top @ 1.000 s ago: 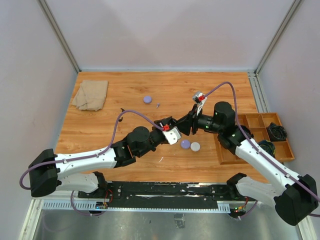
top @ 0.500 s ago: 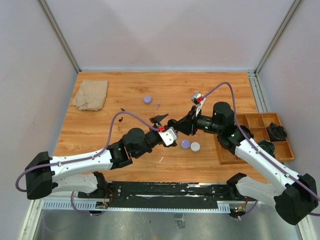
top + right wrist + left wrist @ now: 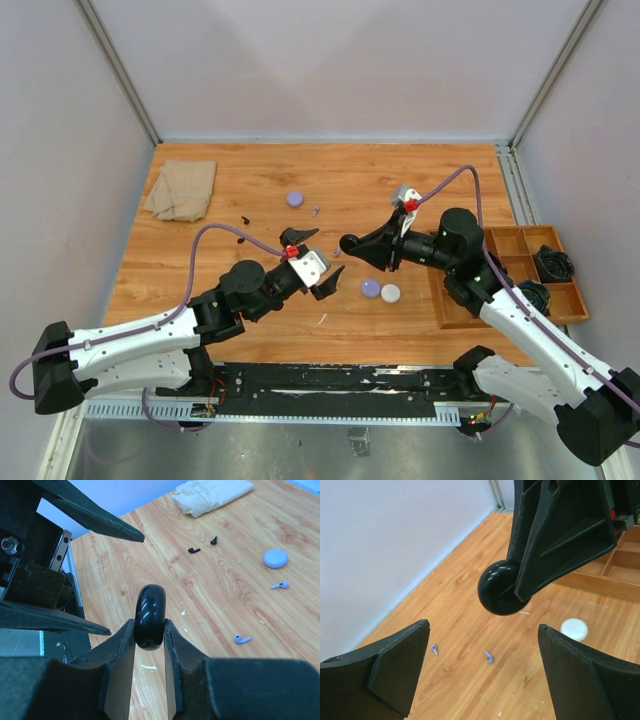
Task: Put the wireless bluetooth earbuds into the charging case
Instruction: Pick up the charging case at the center of the board.
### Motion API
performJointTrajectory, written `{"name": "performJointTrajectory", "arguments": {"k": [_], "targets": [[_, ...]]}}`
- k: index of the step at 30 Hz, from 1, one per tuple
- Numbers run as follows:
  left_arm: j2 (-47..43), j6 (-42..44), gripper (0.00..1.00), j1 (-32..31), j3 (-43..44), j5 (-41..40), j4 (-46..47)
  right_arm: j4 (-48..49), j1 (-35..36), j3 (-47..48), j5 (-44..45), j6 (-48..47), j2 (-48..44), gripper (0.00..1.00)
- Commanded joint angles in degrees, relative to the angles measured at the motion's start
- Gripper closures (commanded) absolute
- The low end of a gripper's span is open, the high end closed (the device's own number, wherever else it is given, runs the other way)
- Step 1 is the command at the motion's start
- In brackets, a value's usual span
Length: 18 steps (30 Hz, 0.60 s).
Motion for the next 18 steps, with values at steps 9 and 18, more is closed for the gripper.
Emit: {"name": "performJointTrajectory", "arguments": {"k": [9, 18], "targets": [[-7.14, -18.4, 0.08, 12.9, 3.83, 21.71, -9.24, 3.37, -0.43, -1.59, -5.88, -4.78, -1.55, 0.86], [-5.35, -24.39, 0.11, 20.94, 7.34, 36.98, -11.71, 3.18, -0.43, 0.02, -13.07, -6.9, -0.3, 0.86]]}}
